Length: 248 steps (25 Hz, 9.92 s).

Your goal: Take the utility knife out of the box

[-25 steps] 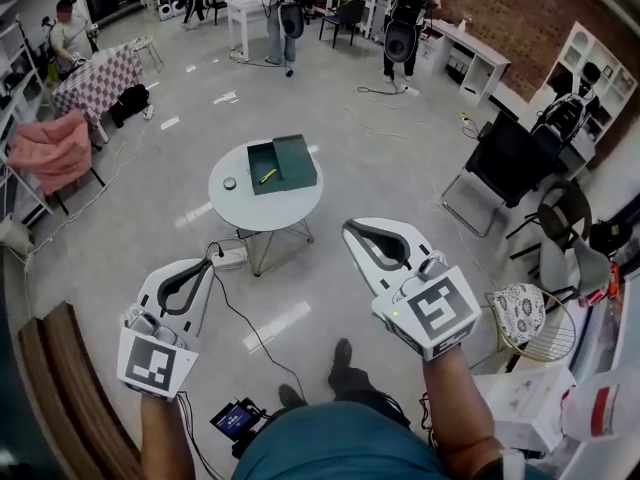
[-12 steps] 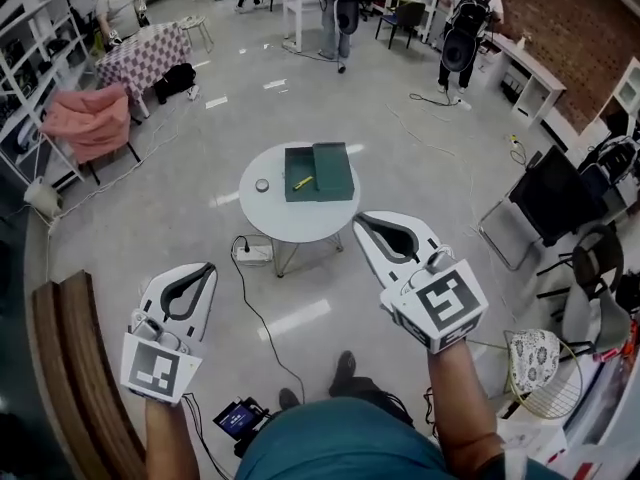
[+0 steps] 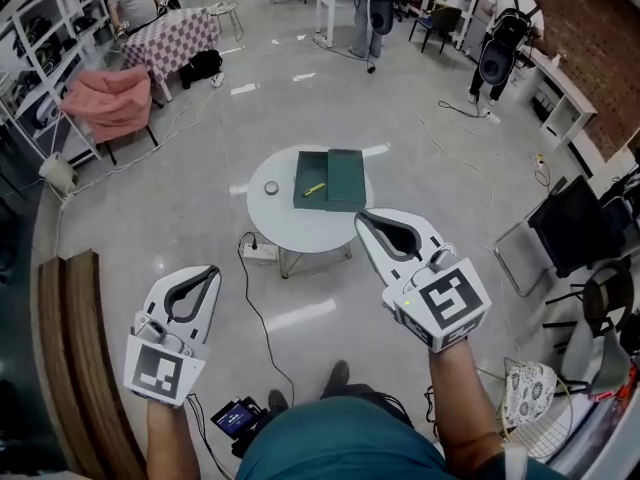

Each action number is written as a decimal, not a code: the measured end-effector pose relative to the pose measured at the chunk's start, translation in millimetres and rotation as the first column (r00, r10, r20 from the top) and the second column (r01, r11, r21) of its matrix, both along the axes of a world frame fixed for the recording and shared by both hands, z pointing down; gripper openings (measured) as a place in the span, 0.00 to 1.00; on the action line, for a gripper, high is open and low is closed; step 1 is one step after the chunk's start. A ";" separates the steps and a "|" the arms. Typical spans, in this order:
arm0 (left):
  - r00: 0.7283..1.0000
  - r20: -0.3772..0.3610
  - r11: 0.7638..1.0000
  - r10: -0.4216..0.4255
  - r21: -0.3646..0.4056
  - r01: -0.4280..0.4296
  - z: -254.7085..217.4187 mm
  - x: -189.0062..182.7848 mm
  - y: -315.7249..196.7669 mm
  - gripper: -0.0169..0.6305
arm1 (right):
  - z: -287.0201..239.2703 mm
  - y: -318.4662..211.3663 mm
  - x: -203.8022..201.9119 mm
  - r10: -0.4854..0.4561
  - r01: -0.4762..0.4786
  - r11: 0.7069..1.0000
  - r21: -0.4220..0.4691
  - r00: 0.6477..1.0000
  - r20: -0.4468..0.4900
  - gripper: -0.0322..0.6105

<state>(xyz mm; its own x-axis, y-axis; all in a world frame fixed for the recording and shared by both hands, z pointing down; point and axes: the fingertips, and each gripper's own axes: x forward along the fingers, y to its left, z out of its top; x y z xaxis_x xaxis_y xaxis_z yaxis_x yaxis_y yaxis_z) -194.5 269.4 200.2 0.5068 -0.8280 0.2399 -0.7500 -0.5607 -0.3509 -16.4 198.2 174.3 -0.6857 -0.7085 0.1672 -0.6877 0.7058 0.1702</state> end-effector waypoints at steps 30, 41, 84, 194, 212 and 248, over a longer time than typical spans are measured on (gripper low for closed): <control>0.944 -0.005 0.943 0.331 -0.023 -0.331 11.7 128.5 -186.6 0.05 | 26.4 -114.6 140.0 0.294 -0.294 0.954 -0.053 0.956 0.005 0.11; 0.885 -0.033 0.885 0.465 -0.024 -0.466 6.5 72.2 -270.6 0.05 | 15.2 -164.3 85.1 0.445 -0.446 0.892 -0.066 0.895 -0.037 0.11; 0.975 0.019 0.958 0.220 -0.193 -0.213 115.9 11.1 -508.7 0.05 | 95.6 -477.5 30.6 0.166 -0.171 0.978 -0.117 0.985 -0.047 0.11; 0.798 0.397 0.718 0.454 -0.693 -0.064 486.4 139.6 -712.6 0.15 | 349.4 -614.4 179.2 0.257 -0.274 0.894 -0.356 0.962 -0.094 0.11; 0.962 -0.100 0.834 0.253 -0.482 -0.270 232.9 100.5 -632.1 0.15 | 211.6 -559.3 110.6 0.199 -0.210 0.952 -0.223 0.978 -0.070 0.11; 0.942 -0.230 0.909 0.245 -0.284 -0.306 80.5 -1.8 -473.0 0.15 | 65.1 -424.6 -32.5 0.034 -0.035 0.999 -0.010 0.994 -0.099 0.11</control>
